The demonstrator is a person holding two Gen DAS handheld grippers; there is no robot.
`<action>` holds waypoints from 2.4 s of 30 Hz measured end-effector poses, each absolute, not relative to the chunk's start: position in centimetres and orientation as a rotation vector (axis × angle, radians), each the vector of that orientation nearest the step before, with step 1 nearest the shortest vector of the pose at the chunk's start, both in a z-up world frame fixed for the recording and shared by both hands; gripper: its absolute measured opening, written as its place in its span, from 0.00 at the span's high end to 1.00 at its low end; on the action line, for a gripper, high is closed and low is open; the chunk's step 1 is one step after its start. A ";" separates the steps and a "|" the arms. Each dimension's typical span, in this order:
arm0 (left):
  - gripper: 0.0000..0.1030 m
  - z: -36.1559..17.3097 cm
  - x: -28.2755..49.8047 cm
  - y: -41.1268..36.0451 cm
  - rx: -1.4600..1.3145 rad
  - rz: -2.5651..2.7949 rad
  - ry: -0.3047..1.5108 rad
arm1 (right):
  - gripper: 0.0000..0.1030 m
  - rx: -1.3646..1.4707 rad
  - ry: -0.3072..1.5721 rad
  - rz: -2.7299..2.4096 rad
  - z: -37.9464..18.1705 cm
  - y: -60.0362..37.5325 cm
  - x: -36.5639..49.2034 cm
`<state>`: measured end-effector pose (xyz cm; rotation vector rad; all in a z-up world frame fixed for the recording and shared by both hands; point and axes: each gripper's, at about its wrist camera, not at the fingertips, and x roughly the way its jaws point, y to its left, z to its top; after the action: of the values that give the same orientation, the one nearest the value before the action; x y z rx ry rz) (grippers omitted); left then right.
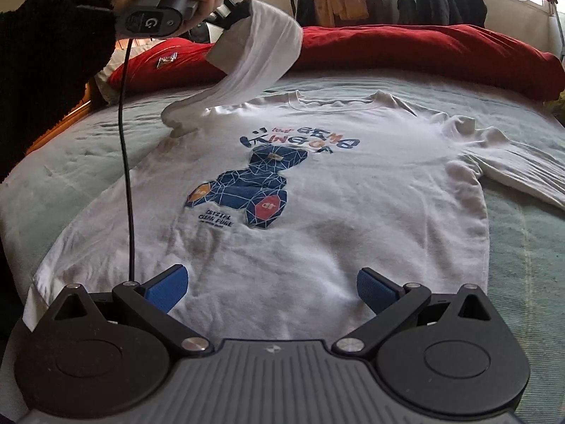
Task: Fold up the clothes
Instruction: 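Carry the lifted sleeve with the left gripper across the shirt toward the collar, then lay the sleeve across the shirt body by the collar and open the left gripper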
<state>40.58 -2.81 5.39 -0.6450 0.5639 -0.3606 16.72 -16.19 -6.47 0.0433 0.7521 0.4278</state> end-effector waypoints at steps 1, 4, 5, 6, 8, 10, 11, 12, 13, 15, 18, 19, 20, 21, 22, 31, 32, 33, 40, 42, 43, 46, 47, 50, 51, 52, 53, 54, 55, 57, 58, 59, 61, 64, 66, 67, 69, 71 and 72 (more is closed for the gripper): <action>0.30 5.4 40.6 -3.1 -0.639 -0.365 0.564 | 0.00 0.042 0.758 0.430 -6.5 -16.2 16.7; 0.30 5.4 40.6 -4.1 -0.617 -0.373 0.566 | 0.00 0.037 0.776 0.436 -6.4 -16.3 16.7; 0.30 5.4 40.6 -4.4 -0.611 -0.374 0.568 | 0.00 0.036 0.783 0.440 -6.4 -16.4 16.6; 0.30 5.3 40.6 -4.6 -0.608 -0.375 0.570 | 0.00 0.035 0.788 0.444 -6.3 -16.4 16.5; 0.30 5.1 40.7 -5.1 -0.604 -0.378 0.579 | 0.00 0.033 0.786 0.437 -6.2 -16.5 16.5; 0.30 4.8 40.7 -5.6 -0.599 -0.382 0.587 | 0.00 0.027 0.788 0.426 -6.3 -16.6 16.5; 0.30 4.7 40.7 -5.9 -0.596 -0.383 0.592 | 0.00 0.026 0.791 0.422 -6.3 -16.7 16.5; 0.30 4.6 40.8 -6.1 -0.594 -0.384 0.595 | 0.00 0.025 0.792 0.418 -6.4 -16.7 16.5; 0.30 4.5 40.8 -6.3 -0.593 -0.385 0.597 | 0.00 0.025 0.792 0.415 -6.4 -16.8 16.5; 0.30 4.2 40.9 -6.8 -0.591 -0.386 0.603 | 0.00 0.027 0.790 0.412 -6.4 -16.9 16.5; 0.30 3.7 41.2 -7.7 -0.576 -0.389 0.617 | 0.00 0.032 0.788 0.411 -6.3 -17.1 16.5; 0.30 3.5 41.3 -8.0 -0.568 -0.388 0.623 | 0.00 0.032 0.787 0.411 -6.3 -17.1 16.5; 0.30 3.3 41.5 -8.3 -0.560 -0.387 0.628 | 0.00 0.032 0.787 0.410 -6.3 -17.2 16.5; 0.30 3.1 41.6 -8.6 -0.552 -0.386 0.634 | 0.00 0.033 0.787 0.410 -6.3 -17.2 16.5; 0.30 2.9 41.9 -8.9 -0.546 -0.383 0.642 | 0.00 0.034 0.787 0.410 -6.3 -17.2 16.5; 0.30 1.4 43.5 -11.9 -0.444 -0.363 0.697 | 0.00 0.040 0.791 0.408 -6.4 -17.5 16.6; 0.30 1.3 43.6 -12.3 -0.423 -0.363 0.703 | 0.00 0.040 0.793 0.407 -6.4 -17.5 16.6; 0.30 1.3 43.6 -12.7 -0.399 -0.365 0.710 | 0.00 0.041 0.794 0.405 -6.4 -17.6 16.7; 0.29 0.6 42.6 -17.5 -0.005 -0.450 0.794 | 0.00 0.042 0.799 0.407 -6.5 -17.7 16.8; 0.28 0.1 41.7 -19.0 0.129 -0.488 0.819 | 0.00 0.043 0.800 0.406 -6.5 -17.8 16.8; 0.28 -0.1 41.3 -19.6 0.190 -0.501 0.832 | 0.00 0.043 0.800 0.405 -6.5 -17.8 16.8; 0.28 -0.9 39.9 -21.2 0.364 -0.551 0.866 | 0.00 0.039 0.802 0.401 -6.6 -17.7 16.8; 0.28 -1.2 39.2 -21.8 0.421 -0.571 0.870 | 0.00 0.038 0.802 0.400 -6.6 -17.7 16.9; 0.28 -2.0 37.5 -23.0 0.562 -0.620 0.865 | 0.00 0.034 0.804 0.397 -6.7 -17.6 16.9; 0.28 -2.3 36.7 -23.5 0.618 -0.637 0.859 | 0.00 0.033 0.805 0.397 -6.7 -17.6 16.9; 0.27 -2.5 36.1 -23.9 0.675 -0.656 0.854 | 0.00 0.033 0.805 0.396 -6.8 -17.6 17.0; 0.26 -2.8 35.5 -24.3 0.731 -0.672 0.849 | 0.00 0.032 0.805 0.396 -6.8 -17.6 17.0; 0.26 -3.1 35.0 -24.7 0.789 -0.678 0.847 | 0.00 0.032 0.805 0.396 -6.8 -17.6 16.9; 0.26 -3.4 34.7 -25.2 0.853 -0.672 0.853 | 0.00 0.032 0.805 0.396 -6.8 -17.6 16.9; 0.26 -4.0 34.3 -25.9 0.955 -0.661 0.871 | 0.00 0.032 0.805 0.396 -6.9 -17.7 17.0; 0.26 -3.7 34.6 -26.0 0.936 -0.657 0.901 | 0.00 0.032 0.805 0.396 -6.9 -17.7 17.0; 0.26 -3.5 35.0 -26.1 0.917 -0.653 0.932 | 0.00 0.031 0.804 0.395 -6.9 -17.7 16.9; 0.26 -2.5 36.2 -25.7 0.781 -0.664 1.011 | 0.00 0.030 0.804 0.394 -6.9 -17.8 16.9; 0.22 -0.7 37.9 -23.5 0.501 -0.651 1.073 | 0.00 0.033 0.802 0.393 -6.9 -17.9 16.9; 0.21 0.3 38.6 -21.9 0.335 -0.652 1.091 | 0.00 0.037 0.801 0.392 -6.9 -18.0 16.9; 0.21 0.7 38.8 -21.1 0.272 -0.653 1.090 | 0.00 0.039 0.801 0.391 -6.9 -18.0 17.0; 0.20 1.1 39.0 -19.6 0.155 -0.645 1.075 | 0.00 0.040 0.800 0.389 -6.9 -18.0 17.0; 0.20 1.0 39.5 -18.6 0.057 -0.611 1.057 | 0.00 0.038 0.799 0.387 -6.9 -18.0 17.0; 0.20 0.8 39.9 -18.5 0.025 -0.594 1.051 | 0.00 0.035 0.799 0.385 -6.9 -17.9 16.9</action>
<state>39.88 -18.53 0.80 0.0249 1.0507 -0.5941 16.95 -17.88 -6.93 0.0346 0.7991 0.3853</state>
